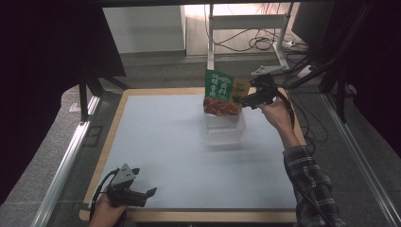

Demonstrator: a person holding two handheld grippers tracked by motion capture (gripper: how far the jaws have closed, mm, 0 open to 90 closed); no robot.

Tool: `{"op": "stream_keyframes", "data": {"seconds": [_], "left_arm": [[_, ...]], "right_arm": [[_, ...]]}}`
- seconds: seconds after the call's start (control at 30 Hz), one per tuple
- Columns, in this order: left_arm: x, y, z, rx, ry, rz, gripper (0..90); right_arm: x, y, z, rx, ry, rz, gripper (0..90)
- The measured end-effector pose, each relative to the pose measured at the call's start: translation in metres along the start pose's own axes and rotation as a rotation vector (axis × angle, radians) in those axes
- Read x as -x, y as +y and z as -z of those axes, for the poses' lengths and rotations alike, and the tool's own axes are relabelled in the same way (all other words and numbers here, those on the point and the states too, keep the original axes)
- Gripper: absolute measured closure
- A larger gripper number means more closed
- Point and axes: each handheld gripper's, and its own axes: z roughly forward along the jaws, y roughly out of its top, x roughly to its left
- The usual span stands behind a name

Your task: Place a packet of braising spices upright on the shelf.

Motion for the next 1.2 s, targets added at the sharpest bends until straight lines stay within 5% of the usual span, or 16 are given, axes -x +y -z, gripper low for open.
{"op": "stream_keyframes", "data": {"seconds": [1.2], "left_arm": [[0.001,0.0,-0.001,-0.007,0.004,-0.004,3.2]], "right_arm": [[-0.038,-0.048,0.015,0.031,-0.007,0.041,0.0]]}}
